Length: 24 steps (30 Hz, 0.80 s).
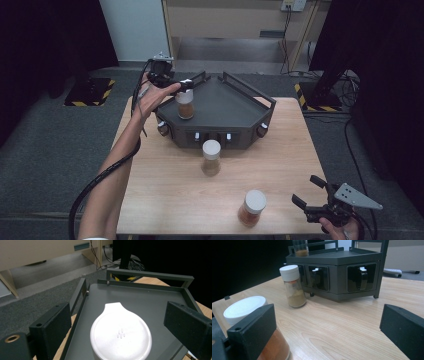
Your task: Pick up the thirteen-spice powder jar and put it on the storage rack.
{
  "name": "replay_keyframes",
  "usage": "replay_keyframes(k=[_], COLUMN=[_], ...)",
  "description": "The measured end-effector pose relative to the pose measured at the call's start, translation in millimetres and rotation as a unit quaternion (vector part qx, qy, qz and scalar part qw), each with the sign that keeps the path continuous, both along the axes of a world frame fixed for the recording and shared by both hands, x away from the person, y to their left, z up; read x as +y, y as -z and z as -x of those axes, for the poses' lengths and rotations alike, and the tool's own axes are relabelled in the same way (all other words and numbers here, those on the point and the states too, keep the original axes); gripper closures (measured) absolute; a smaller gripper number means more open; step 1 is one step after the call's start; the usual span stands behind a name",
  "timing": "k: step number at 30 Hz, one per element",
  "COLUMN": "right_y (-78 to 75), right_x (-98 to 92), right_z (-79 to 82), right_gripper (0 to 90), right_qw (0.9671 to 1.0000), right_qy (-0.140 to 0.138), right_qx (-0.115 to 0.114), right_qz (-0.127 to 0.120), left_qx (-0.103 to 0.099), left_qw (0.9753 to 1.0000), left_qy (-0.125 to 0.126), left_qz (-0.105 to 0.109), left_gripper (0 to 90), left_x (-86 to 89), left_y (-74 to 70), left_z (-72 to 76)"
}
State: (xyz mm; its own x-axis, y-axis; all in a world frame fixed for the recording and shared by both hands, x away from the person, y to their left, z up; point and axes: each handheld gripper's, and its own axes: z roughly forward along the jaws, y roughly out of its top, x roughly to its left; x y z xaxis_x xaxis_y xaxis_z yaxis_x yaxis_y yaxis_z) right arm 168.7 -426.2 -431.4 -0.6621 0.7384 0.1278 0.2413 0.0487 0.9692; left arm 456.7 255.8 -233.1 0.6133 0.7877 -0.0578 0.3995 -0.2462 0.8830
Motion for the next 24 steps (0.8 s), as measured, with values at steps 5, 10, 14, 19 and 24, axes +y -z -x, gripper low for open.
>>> replay_keyframes(k=[5, 10, 14, 19, 24], right_y=[-0.3, -0.3, -0.7, -1.1, -1.1], right_x=[0.4, 0.7, 1.2, 1.6, 1.8], right_z=[-0.2, -0.2, 0.0, 0.0, 0.0], right_gripper=[1.3, 1.3, 1.3, 1.3, 1.4], right_qw=[1.0, 1.0, 1.0, 1.0, 1.0], right_qy=[-0.001, -0.001, -0.001, -0.002, -0.002], right_qx=[-0.001, -0.001, -0.001, -0.001, -0.001], right_qz=[0.002, 0.002, 0.002, 0.004, 0.004], left_qx=[-0.012, -0.022, -0.028, -0.042, -0.053], left_qw=[0.9999, 0.9997, 0.9995, 0.9989, 0.9983], left_qy=[0.002, 0.009, 0.009, 0.013, 0.02], left_qz=[0.006, 0.009, 0.011, 0.014, 0.013], left_gripper=[6.2, 5.9, 3.9, 2.3, 1.7], left_x=[2.6, 5.2, 7.6, 11.0, 13.5], left_y=[-6.7, -9.0, -10.7, -13.3, -16.3], left_z=[7.8, 14.1, 20.0, 29.4, 38.4])
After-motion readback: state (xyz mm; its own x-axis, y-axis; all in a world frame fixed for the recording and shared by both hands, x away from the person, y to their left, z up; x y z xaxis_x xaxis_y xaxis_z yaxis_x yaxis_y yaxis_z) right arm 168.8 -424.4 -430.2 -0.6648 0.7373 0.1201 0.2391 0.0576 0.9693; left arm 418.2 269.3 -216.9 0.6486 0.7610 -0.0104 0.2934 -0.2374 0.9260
